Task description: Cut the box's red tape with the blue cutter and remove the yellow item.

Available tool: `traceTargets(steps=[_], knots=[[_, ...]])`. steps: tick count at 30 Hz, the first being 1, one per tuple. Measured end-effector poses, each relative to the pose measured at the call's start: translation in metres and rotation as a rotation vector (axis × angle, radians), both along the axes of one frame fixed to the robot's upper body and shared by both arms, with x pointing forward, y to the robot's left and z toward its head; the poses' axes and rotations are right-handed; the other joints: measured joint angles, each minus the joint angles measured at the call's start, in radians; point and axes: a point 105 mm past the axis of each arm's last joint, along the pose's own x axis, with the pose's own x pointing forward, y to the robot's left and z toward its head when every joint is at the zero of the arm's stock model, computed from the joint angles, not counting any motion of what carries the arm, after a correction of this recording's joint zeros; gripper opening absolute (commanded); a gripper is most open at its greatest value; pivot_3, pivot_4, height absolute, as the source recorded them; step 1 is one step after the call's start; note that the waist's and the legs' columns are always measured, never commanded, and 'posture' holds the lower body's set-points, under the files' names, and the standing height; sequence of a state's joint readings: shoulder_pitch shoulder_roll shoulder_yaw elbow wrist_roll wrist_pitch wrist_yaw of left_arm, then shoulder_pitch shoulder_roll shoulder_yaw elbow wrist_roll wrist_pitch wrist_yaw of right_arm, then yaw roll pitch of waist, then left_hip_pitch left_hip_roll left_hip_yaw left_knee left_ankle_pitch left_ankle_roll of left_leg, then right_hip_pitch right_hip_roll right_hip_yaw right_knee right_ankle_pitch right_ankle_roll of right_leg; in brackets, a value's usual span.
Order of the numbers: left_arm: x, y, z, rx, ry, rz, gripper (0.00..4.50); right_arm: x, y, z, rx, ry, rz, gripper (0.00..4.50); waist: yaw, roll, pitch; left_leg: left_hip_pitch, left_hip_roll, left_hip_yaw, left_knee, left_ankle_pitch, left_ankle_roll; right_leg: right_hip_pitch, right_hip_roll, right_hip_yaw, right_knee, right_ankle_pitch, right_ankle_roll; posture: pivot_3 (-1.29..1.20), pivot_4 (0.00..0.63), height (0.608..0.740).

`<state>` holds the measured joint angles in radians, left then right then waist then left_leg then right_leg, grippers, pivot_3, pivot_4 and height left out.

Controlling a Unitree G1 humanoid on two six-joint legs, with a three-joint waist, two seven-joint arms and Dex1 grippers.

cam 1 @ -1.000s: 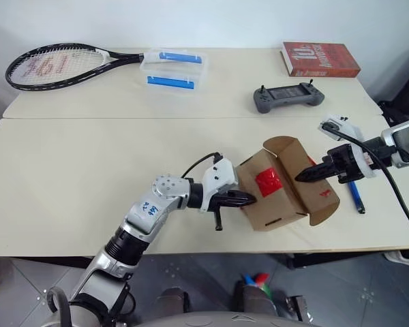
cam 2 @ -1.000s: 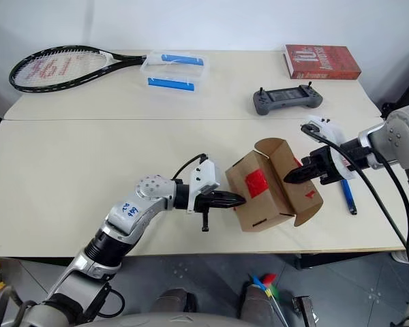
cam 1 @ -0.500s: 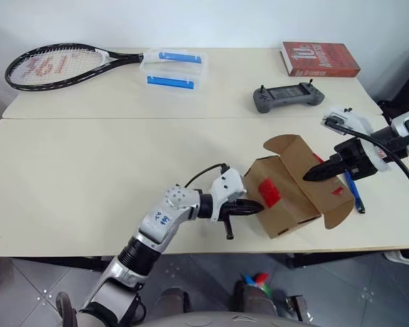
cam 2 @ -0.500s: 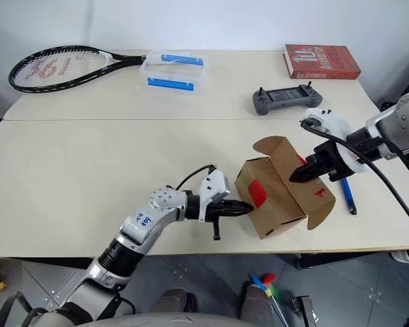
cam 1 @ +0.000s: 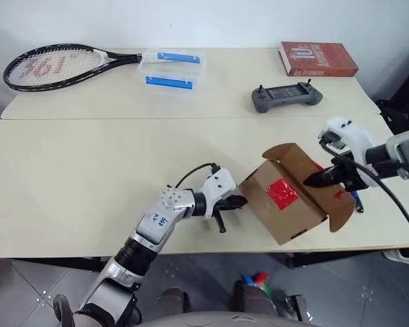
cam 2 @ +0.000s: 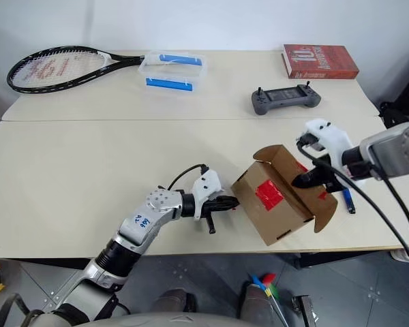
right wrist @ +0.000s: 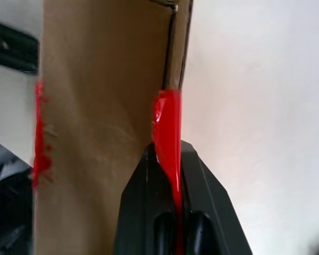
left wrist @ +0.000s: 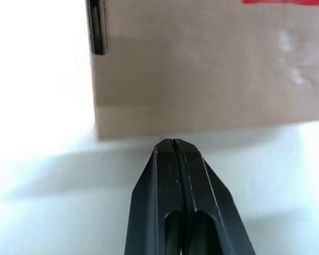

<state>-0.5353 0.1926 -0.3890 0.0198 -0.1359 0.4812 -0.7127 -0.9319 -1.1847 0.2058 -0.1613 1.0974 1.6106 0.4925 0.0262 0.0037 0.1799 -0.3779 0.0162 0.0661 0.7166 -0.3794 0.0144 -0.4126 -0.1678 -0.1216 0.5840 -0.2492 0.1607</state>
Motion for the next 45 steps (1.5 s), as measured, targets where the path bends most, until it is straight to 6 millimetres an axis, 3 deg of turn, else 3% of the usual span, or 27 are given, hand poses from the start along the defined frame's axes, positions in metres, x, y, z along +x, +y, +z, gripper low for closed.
traceTargets(steps=[7, 11, 17, 22, 26, 29, 38, 43, 45], knots=[[-0.006, -0.001, 0.0, -0.027, 0.021, -0.032, 0.0, -0.003, 0.007, 0.004, -0.008, -0.084, -0.001, 0.07, 0.0, 0.0, 0.0, 0.0, 0.0, 0.0, 0.0, 0.0, 0.0, 0.0, 0.0, 0.0, 0.0, 0.0, 0.0, 0.0, 0.15, 0.74], [-0.018, 0.009, 0.002, -0.013, 0.019, -0.105, 0.0, -0.001, 0.009, 0.001, -0.005, -0.103, -0.018, 0.07, 0.0, 0.0, 0.0, 0.0, 0.0, 0.0, 0.0, 0.0, 0.0, 0.0, 0.0, 0.0, 0.0, 0.0, 0.0, 0.0, 0.15, 0.74], [-0.031, 0.028, 0.03, -0.087, 0.015, -0.225, 0.0, 0.004, 0.003, -0.003, -0.025, -0.109, -0.066, 0.07, 0.001, 0.0, 0.0, -0.001, 0.0, 0.0, 0.0, 0.0, 0.0, 0.0, 0.0, 0.0, 0.0, 0.0, 0.0, 0.0, 0.15, 0.74], [-0.03, 0.009, 0.063, -0.198, -0.038, -0.275, 0.0, 0.006, 0.006, -0.005, -0.021, -0.112, -0.067, 0.07, 0.002, 0.0, 0.0, -0.002, 0.0, 0.0, 0.001, 0.0, 0.001, 0.0, 0.0, 0.0, -0.001, 0.0, 0.0, 0.0, 0.15, 0.74], [-0.024, -0.012, 0.047, -0.182, -0.019, -0.237, 0.0, 0.006, 0.008, -0.006, -0.017, -0.112, -0.062, 0.07, 0.0, 0.0, 0.0, -0.001, 0.0, 0.0, 0.0, 0.0, 0.001, 0.0, 0.0, 0.0, 0.0, 0.0, 0.0, 0.0, 0.15, 0.74], [-0.026, -0.017, 0.039, -0.139, -0.034, -0.252, 0.0, 0.006, 0.009, -0.006, -0.014, -0.112, -0.059, 0.07, 0.0, 0.0, 0.0, -0.001, 0.0, 0.0, 0.0, 0.0, 0.001, -0.001, 0.0, 0.0, 0.0, 0.0, 0.0, 0.0, 0.15, 0.74], [-0.024, -0.003, 0.029, -0.062, -0.06, -0.242, 0.0, 0.001, 0.012, 0.007, 0.005, -0.118, -0.03, 0.07, 0.003, 0.0, 0.0, -0.001, 0.0, 0.0, 0.001, 0.0, 0.001, 0.0, 0.0, 0.0, 0.0, 0.0, 0.0, 0.0, 0.15, 0.74], [-0.012, 0.006, 0.002, -0.013, 0.007, -0.13, 0.0, -0.004, 0.01, 0.018, 0.004, -0.122, -0.018, 0.07, 0.003, 0.0, 0.0, -0.002, 0.0, 0.0, 0.002, 0.0, 0.001, 0.0, 0.0, 0.0, -0.001, 0.0, 0.0, 0.0, 0.15, 0.74], [-0.01, 0.003, 0.003, -0.027, 0.005, -0.111, 0.0, -0.005, 0.01, 0.019, 0.004, -0.117, -0.014, 0.07, 0.004, 0.0, 0.0, -0.002, 0.0, 0.0, 0.002, 0.0, 0.002, 0.0, 0.0, 0.001, -0.001, 0.0, 0.0, 0.0, 0.15, 0.74]])
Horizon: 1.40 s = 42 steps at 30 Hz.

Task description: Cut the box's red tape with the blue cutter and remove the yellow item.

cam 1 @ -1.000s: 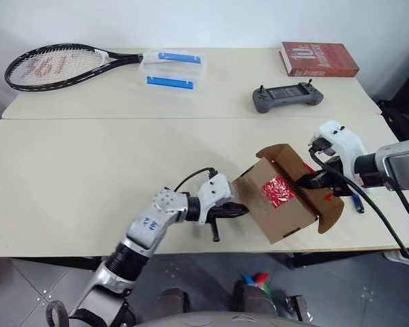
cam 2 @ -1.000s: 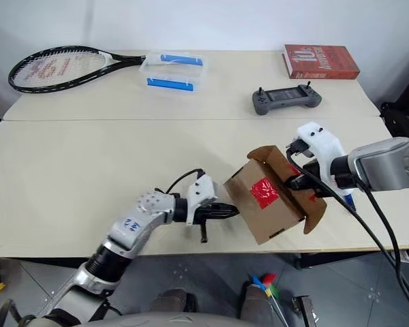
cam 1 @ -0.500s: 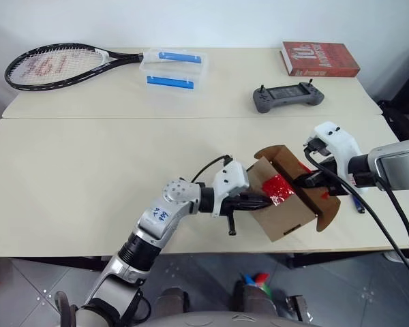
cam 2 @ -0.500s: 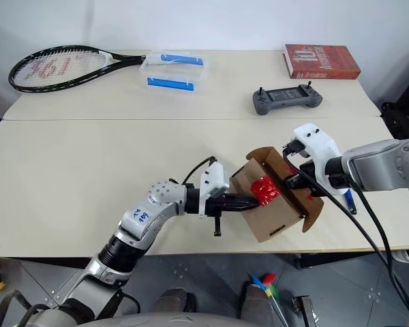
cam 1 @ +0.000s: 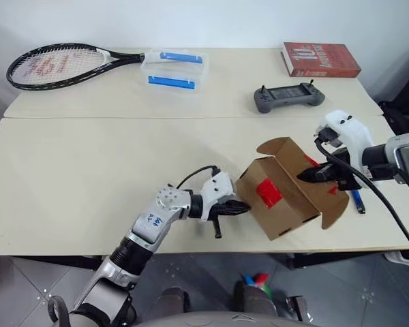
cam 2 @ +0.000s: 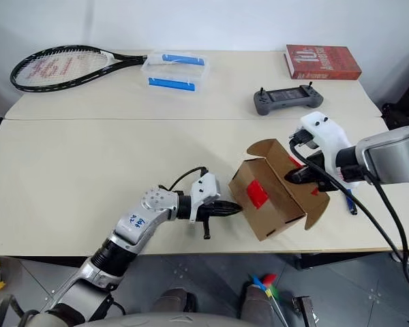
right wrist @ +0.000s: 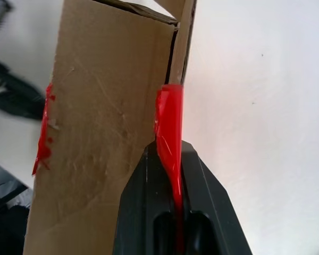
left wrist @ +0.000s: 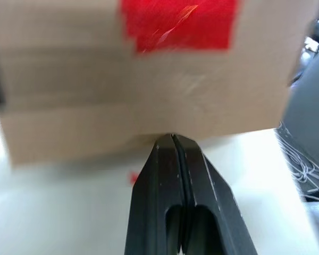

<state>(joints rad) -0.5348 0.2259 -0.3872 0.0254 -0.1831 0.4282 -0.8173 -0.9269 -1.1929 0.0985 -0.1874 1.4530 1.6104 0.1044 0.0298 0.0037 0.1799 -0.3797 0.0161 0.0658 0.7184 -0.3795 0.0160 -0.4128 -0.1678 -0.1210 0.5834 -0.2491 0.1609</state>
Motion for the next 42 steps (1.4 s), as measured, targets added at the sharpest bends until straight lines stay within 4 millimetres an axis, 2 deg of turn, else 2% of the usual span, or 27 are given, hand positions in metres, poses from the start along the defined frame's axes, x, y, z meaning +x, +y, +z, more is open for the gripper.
traceTargets(steps=[6, 13, 23, 35, 39, 42], knots=[[0.006, -0.006, 0.006, -0.06, 0.007, 0.054, 0.0, -0.003, 0.001, 0.001, 0.005, 0.006, 0.008, 0.07, 0.0, 0.0, 0.0, 0.0, 0.0, 0.0, 0.0, 0.0, 0.0, 0.0, 0.0, 0.0, 0.0, 0.0, 0.0, 0.0, 0.15, 0.74], [0.011, -0.002, 0.004, -0.049, 0.005, 0.09, 0.0, -0.008, 0.008, -0.001, 0.071, 0.002, 0.013, 0.07, 0.0, 0.0, 0.0, 0.0, 0.0, 0.0, 0.0, 0.0, 0.0, 0.0, 0.0, 0.0, 0.0, 0.0, 0.0, 0.0, 0.15, 0.74], [0.014, -0.004, 0.002, -0.039, 0.002, 0.12, 0.0, -0.012, 0.009, -0.006, 0.114, -0.031, -0.094, 0.07, 0.0, 0.0, 0.0, 0.0, 0.0, 0.0, 0.001, 0.0, 0.0, 0.001, 0.0, -0.001, 0.0, 0.0, 0.0, 0.0, 0.15, 0.74], [0.014, 0.018, 0.004, 0.032, -0.031, 0.112, 0.0, -0.013, 0.017, -0.004, 0.018, -0.087, -0.037, 0.07, -0.003, 0.0, 0.0, 0.0, 0.001, 0.0, 0.001, 0.0, 0.0, 0.0, 0.0, -0.001, -0.001, 0.0, 0.0, 0.0, 0.15, 0.74], [0.012, 0.029, 0.017, 0.026, -0.055, 0.067, 0.0, -0.013, 0.017, -0.004, 0.003, -0.095, -0.033, 0.07, -0.003, -0.001, 0.0, 0.0, 0.001, 0.0, 0.001, 0.0, 0.0, 0.0, 0.0, -0.001, -0.001, 0.0, -0.001, 0.0, 0.15, 0.74], [0.004, 0.03, 0.046, -0.046, -0.084, -0.027, 0.0, -0.014, 0.018, -0.004, -0.001, -0.098, -0.028, 0.07, -0.002, -0.001, 0.0, -0.001, 0.001, 0.0, 0.001, 0.0, 0.0, 0.0, 0.0, -0.001, -0.001, 0.0, -0.001, 0.0, 0.15, 0.74]])
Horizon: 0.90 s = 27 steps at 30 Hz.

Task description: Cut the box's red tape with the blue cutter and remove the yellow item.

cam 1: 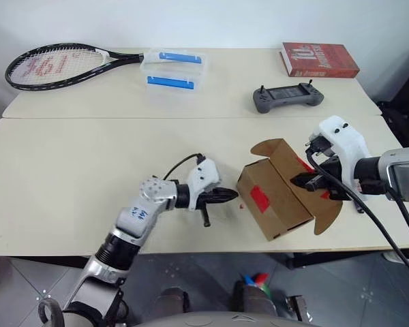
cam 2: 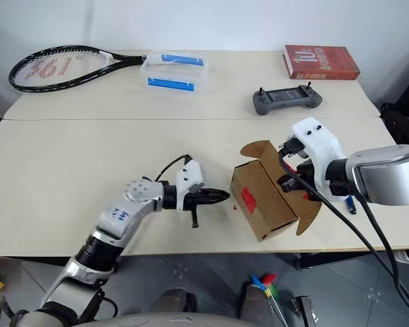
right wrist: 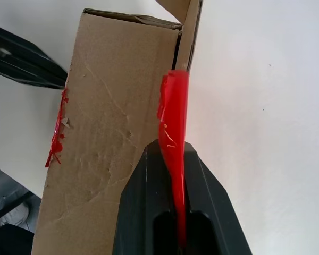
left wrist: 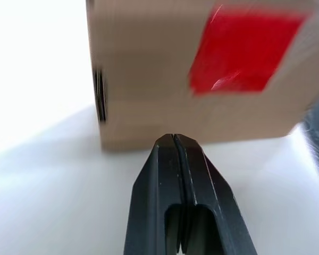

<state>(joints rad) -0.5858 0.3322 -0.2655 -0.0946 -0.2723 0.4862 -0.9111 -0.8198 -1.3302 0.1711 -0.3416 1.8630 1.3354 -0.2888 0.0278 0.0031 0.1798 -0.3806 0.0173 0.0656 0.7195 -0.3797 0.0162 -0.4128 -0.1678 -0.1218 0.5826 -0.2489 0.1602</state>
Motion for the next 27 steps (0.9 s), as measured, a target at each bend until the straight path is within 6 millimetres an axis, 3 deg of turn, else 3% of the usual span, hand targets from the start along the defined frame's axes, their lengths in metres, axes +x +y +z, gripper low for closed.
traceTargets(steps=[3, 6, 10, 14, 27], knots=[[-0.012, -0.011, 0.043, -0.098, -0.055, -0.122, 0.0, 0.0, 0.0, 0.0, -0.001, -0.001, 0.0, 0.07, 0.0, 0.0, 0.0, -0.001, 0.0, 0.0, 0.0, 0.0, 0.0, 0.0, 0.0, 0.0, -0.001, 0.0, 0.0, 0.0, 0.15, 0.74], [-0.018, -0.031, 0.062, -0.156, -0.084, -0.184, 0.0, 0.0, 0.0, 0.0, -0.004, -0.004, -0.002, 0.07, 0.0, 0.0, 0.0, -0.001, -0.001, 0.0, 0.0, 0.0, 0.0, 0.001, 0.0, 0.0, -0.001, 0.0, 0.0, 0.0, 0.15, 0.74], [-0.016, -0.064, 0.045, -0.156, -0.044, -0.195, 0.0, 0.002, 0.0, 0.001, -0.006, -0.014, -0.01, 0.07, -0.002, -0.001, 0.0, 0.0, -0.001, 0.0, 0.0, 0.0, 0.0, 0.0, 0.0, -0.001, -0.001, 0.0, 0.0, 0.0, 0.15, 0.74], [-0.019, -0.077, 0.02, -0.044, -0.042, -0.203, 0.0, 0.003, -0.002, 0.001, -0.014, -0.024, -0.024, 0.07, -0.003, -0.001, 0.0, 0.0, 0.0, 0.001, 0.0, 0.0, 0.0, 0.0, 0.0, -0.001, -0.001, 0.0, 0.0, 0.0, 0.15, 0.74], [-0.019, -0.064, 0.006, 0.052, -0.059, -0.173, 0.0, 0.013, -0.012, 0.001, -0.014, -0.027, -0.075, 0.07, -0.004, -0.002, -0.001, 0.001, 0.0, 0.001, 0.001, 0.0, 0.001, 0.001, 0.0, 0.0, -0.001, 0.001, -0.002, 0.0, 0.15, 0.74]])
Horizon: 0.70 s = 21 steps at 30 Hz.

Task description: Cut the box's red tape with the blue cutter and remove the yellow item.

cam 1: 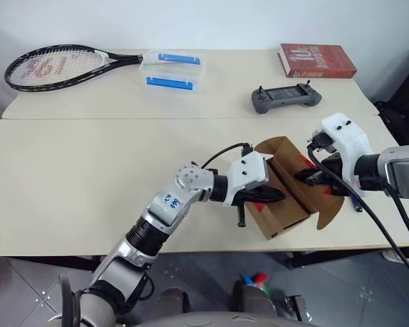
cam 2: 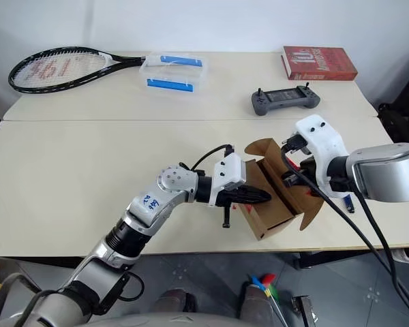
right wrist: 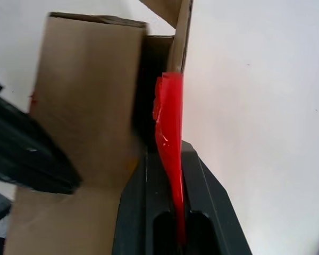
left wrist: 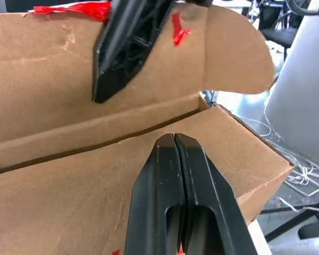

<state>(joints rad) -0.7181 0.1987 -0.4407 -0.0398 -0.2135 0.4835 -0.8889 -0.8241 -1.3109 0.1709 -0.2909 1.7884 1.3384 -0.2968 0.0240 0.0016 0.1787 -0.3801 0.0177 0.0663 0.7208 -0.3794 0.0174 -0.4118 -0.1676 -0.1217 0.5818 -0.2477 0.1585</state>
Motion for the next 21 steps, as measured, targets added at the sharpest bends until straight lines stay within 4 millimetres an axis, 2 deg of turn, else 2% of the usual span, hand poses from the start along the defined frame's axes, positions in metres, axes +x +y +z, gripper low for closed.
traceTargets(steps=[9, 12, 15, 21], knots=[[-0.008, 0.045, -0.019, 0.057, 0.091, 0.03, 0.0, 0.018, -0.036, 0.0, -0.035, 0.029, -0.078, 0.07, 0.006, 0.001, -0.001, 0.002, 0.0, 0.001, 0.0, 0.0, 0.0, 0.002, 0.0, 0.002, 0.0, 0.0, 0.0, 0.0, 0.15, 0.74], [-0.002, 0.051, -0.024, 0.061, 0.119, 0.084, 0.0, 0.022, -0.042, -0.001, -0.049, 0.023, -0.088, 0.07, 0.01, 0.001, -0.001, 0.002, -0.002, 0.001, 0.0, 0.0, 0.001, 0.002, 0.0, 0.004, 0.0, 0.0, -0.001, 0.0, 0.15, 0.74], [0.012, 0.056, -0.043, 0.088, 0.185, 0.193, 0.0, 0.025, -0.043, -0.004, -0.04, 0.022, -0.089, 0.07, 0.008, 0.001, -0.001, -0.001, -0.001, 0.001, 0.0, 0.0, 0.001, -0.001, 0.0, 0.002, 0.0, 0.001, 0.0, 0.0, 0.15, 0.74], [0.015, 0.053, -0.042, 0.074, 0.189, 0.221, 0.0, 0.027, -0.04, -0.024, -0.002, 0.065, -0.096, 0.07, 0.01, 0.001, -0.001, -0.005, -0.002, -0.001, 0.0, 0.0, 0.001, -0.004, 0.0, -0.001, 0.0, 0.001, 0.002, 0.0, 0.15, 0.74]])
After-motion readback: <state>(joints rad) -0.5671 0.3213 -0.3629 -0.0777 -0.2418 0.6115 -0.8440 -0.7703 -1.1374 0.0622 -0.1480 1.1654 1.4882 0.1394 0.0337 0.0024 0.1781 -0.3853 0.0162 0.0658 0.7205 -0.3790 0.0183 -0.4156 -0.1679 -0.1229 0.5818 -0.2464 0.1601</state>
